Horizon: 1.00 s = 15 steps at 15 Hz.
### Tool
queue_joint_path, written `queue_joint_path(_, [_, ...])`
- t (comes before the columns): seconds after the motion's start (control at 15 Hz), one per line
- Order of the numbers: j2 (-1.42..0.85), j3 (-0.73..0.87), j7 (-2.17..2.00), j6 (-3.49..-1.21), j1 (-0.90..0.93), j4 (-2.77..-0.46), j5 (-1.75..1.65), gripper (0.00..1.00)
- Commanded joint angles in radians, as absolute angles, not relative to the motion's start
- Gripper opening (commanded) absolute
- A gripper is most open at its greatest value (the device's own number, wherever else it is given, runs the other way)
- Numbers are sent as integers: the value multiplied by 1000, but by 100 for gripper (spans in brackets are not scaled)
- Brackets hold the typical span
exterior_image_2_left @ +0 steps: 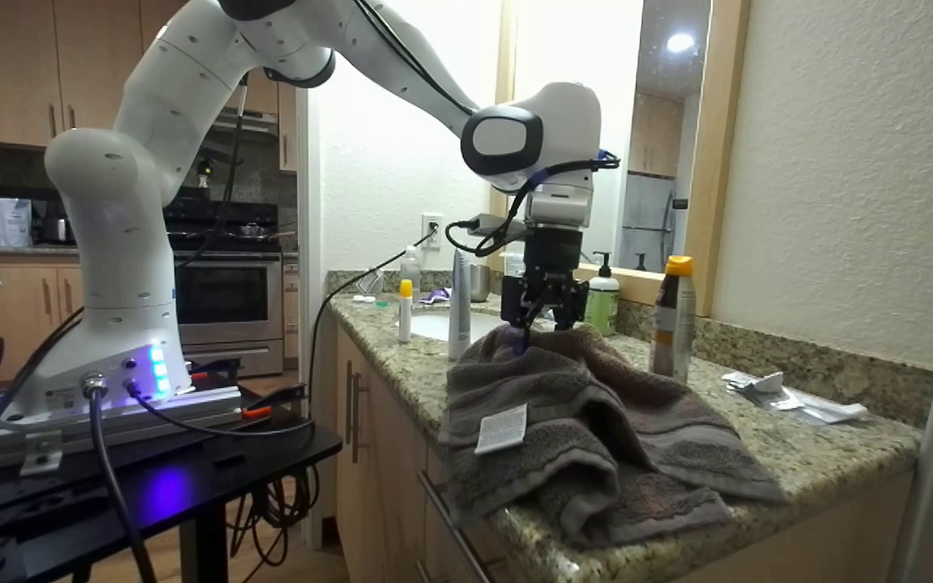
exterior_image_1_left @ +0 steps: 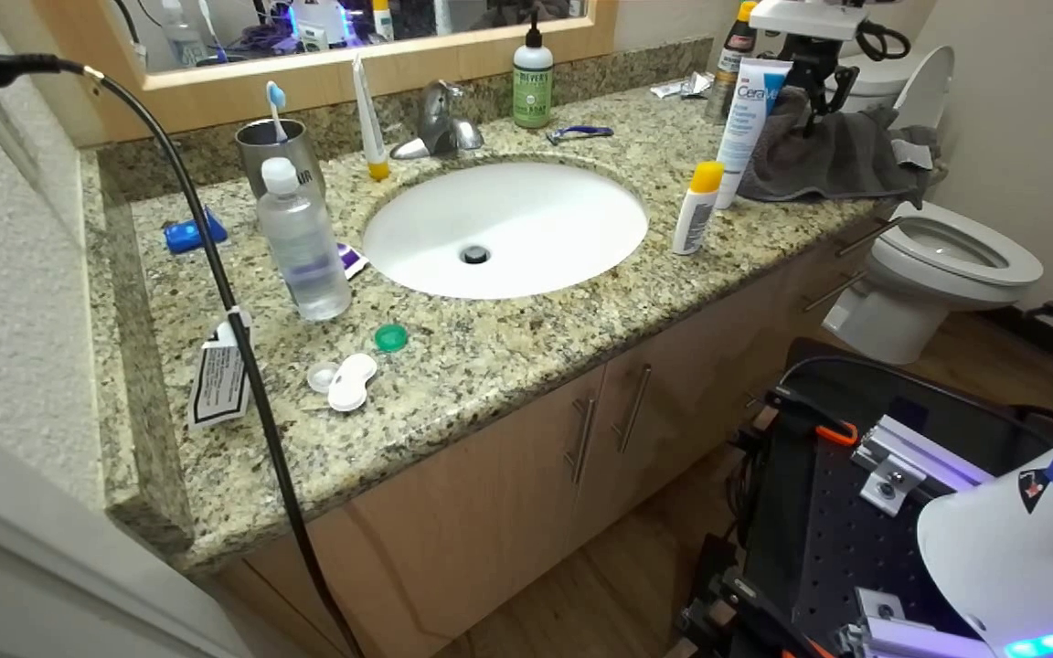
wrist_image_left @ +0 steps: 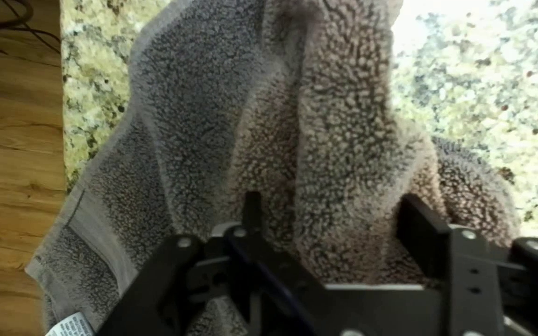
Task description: Wipe the countertop with the grey towel
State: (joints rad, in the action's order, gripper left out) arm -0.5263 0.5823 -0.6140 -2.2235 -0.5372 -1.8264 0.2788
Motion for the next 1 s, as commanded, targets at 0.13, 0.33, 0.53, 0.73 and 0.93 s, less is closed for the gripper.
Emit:
queue_joint_path(0.13, [-523, 567, -626, -2223, -557, -1826, 278, 31])
queue_joint_path(0.33, [-544, 566, -637, -2208, -570, -1817, 285, 11])
queue_joint_path(0.53, [-579, 564, -658, -2187, -593, -1815, 290, 0])
queue_joint_path(0.73, [-622, 564, -680, -2169, -626, -1831, 299, 2])
queue_joint_path(0.93, [-639, 592, -742, -2192, -645, -1853, 281, 2])
